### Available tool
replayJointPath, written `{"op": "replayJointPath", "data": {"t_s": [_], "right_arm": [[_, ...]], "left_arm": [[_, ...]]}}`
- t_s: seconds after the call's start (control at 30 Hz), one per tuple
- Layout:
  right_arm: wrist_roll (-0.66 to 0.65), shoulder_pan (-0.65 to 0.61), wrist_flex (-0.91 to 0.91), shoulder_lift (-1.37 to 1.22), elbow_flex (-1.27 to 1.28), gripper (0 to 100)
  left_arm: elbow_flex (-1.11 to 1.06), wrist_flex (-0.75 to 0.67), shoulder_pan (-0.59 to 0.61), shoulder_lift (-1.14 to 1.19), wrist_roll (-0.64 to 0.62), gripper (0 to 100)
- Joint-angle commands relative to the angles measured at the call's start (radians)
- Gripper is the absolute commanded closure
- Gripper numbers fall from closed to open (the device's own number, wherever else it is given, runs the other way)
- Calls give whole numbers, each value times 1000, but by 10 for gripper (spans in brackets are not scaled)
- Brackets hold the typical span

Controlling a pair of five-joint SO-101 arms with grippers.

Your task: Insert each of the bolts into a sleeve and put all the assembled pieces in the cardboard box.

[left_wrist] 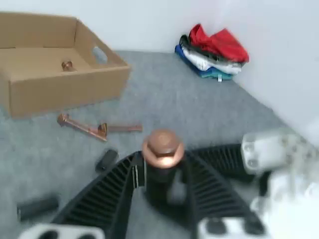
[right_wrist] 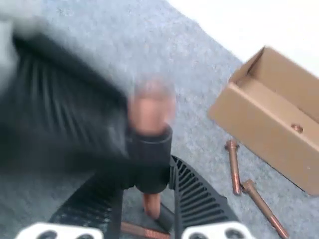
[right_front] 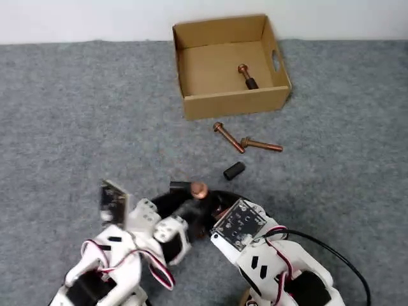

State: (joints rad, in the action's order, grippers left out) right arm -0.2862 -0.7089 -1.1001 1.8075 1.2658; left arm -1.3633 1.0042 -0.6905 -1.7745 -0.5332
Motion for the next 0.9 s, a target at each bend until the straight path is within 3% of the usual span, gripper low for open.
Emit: {"op": "replayJointPath", "data": {"t_s": [0.0,0.2,0.47,0.53,0.67,0.87], "right_arm": [[-11,-5,36,-4,-9,991],[-11,-2,28,-4,-8,991],[-5,4,25,-5,-6,991],[-2,31,25,-5,-6,991],[100,136,25,-7,-6,991],[230,291,-38,-7,-29,991]], "left_arm": [[10,18,-5,-8,28,804],[65,21,40,-8,44,802],[222,149,106,-12,44,806],[243,150,149,-14,44,836],[245,144,259,-14,44,992],[125,144,439,-14,114,996]]}}
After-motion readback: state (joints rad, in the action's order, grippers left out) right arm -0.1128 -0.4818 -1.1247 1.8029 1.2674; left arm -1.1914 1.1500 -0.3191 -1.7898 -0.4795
